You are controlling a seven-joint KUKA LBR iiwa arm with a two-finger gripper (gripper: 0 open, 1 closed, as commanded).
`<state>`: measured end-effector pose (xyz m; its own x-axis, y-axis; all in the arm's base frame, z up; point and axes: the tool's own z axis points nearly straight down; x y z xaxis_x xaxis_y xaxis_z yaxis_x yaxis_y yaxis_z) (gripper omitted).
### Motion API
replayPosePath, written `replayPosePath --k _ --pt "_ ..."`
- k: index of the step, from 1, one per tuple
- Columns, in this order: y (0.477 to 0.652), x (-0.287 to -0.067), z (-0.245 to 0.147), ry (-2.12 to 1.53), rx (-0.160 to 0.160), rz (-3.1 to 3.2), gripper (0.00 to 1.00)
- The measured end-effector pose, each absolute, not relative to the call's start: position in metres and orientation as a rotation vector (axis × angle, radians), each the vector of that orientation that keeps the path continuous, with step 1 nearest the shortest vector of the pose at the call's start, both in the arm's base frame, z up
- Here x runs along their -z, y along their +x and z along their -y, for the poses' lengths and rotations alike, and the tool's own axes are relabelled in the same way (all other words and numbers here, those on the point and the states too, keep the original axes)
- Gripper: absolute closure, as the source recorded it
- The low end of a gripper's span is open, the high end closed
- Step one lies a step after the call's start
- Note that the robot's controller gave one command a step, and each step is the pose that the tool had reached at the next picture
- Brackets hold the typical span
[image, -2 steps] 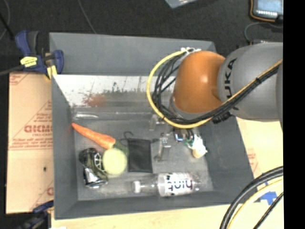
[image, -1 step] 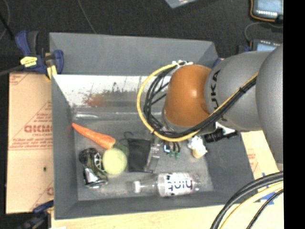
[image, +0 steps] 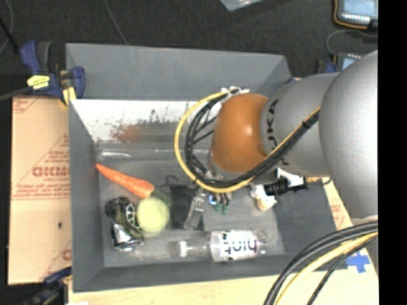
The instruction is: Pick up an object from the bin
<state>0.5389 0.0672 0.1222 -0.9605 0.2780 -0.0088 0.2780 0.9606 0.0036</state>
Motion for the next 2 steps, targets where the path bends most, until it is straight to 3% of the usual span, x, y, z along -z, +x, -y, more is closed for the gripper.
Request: replayPosePath --k 1,2 --pt "0.5386 -0.0701 -0.0634 0.46 0.001 -3.108 0.0" --pt "0.5342 -0.0705 -0.0537 0.955 -0.006 -2.985 1.0"
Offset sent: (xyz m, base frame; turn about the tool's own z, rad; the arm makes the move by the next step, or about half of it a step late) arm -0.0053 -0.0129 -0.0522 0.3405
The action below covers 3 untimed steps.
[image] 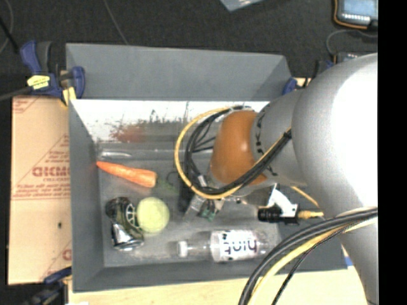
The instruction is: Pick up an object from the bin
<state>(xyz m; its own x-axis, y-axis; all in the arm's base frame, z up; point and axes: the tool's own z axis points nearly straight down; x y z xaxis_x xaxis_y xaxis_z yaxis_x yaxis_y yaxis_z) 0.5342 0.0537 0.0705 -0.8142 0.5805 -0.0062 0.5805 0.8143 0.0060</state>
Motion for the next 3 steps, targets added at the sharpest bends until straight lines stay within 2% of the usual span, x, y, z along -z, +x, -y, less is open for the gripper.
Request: replayPosePath --k 2,3 --pt "0.533 -0.075 -0.053 0.954 -0.004 -2.987 1.0" --pt "0.531 -0.095 -0.053 0.954 0.001 -2.994 1.0"
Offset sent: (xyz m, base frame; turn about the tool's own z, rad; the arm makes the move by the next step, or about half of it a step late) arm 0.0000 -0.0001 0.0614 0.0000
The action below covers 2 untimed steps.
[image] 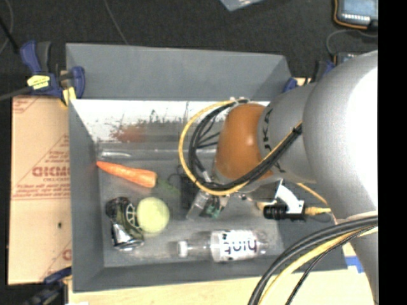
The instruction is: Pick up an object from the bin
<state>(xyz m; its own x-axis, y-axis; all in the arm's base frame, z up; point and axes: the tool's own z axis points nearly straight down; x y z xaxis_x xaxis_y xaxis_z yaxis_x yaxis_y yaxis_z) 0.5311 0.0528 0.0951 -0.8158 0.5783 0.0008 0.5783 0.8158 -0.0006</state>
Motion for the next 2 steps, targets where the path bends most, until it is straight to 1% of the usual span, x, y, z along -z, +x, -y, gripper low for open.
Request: replayPosePath --k 1,2 --pt "0.533 -0.12 -0.053 -0.954 0.002 2.997 1.0" --pt "0.534 -0.137 -0.052 -0.953 0.006 3.003 1.0"
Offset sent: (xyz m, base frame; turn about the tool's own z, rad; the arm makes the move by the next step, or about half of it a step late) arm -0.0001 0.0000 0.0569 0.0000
